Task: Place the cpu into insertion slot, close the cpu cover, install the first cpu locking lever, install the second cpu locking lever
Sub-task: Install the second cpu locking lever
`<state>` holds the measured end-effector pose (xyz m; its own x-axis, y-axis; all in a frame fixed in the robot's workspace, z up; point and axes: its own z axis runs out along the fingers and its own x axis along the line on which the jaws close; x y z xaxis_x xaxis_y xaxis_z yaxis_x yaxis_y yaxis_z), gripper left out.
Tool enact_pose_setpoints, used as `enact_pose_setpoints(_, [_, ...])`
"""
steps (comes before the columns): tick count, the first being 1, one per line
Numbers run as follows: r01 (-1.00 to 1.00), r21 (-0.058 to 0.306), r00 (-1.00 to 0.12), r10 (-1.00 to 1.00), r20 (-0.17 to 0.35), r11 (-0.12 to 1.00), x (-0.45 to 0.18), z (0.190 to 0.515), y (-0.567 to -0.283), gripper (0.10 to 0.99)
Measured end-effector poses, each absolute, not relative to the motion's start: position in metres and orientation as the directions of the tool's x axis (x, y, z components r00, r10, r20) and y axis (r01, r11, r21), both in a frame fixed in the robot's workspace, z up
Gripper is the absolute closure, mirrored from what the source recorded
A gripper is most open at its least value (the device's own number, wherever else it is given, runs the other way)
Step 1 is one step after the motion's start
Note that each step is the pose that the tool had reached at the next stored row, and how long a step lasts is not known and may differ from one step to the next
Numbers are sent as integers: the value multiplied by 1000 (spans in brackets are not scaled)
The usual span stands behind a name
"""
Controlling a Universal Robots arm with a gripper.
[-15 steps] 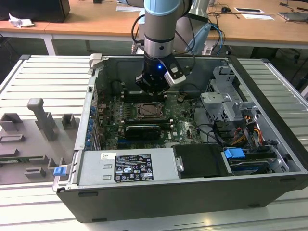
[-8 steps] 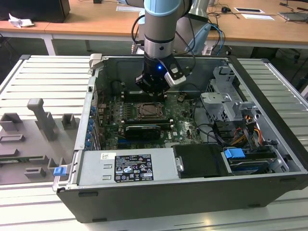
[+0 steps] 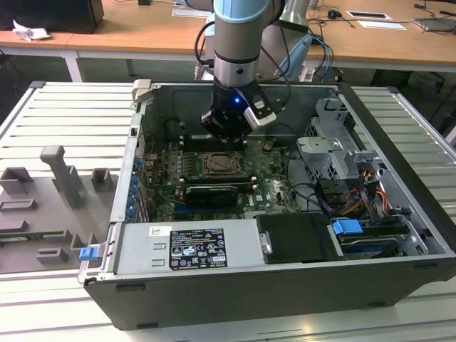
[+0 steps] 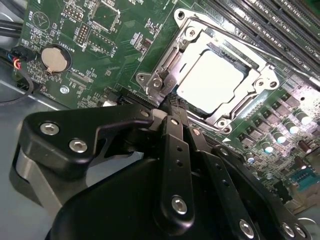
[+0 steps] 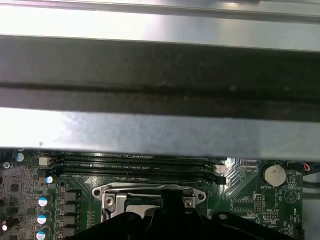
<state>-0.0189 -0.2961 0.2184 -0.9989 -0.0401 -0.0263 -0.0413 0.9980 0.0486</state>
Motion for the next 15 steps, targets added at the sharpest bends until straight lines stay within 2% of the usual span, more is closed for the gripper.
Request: enact_pose_setpoints(15, [-41, 49, -999, -40, -26, 998, -19, 223, -300, 980])
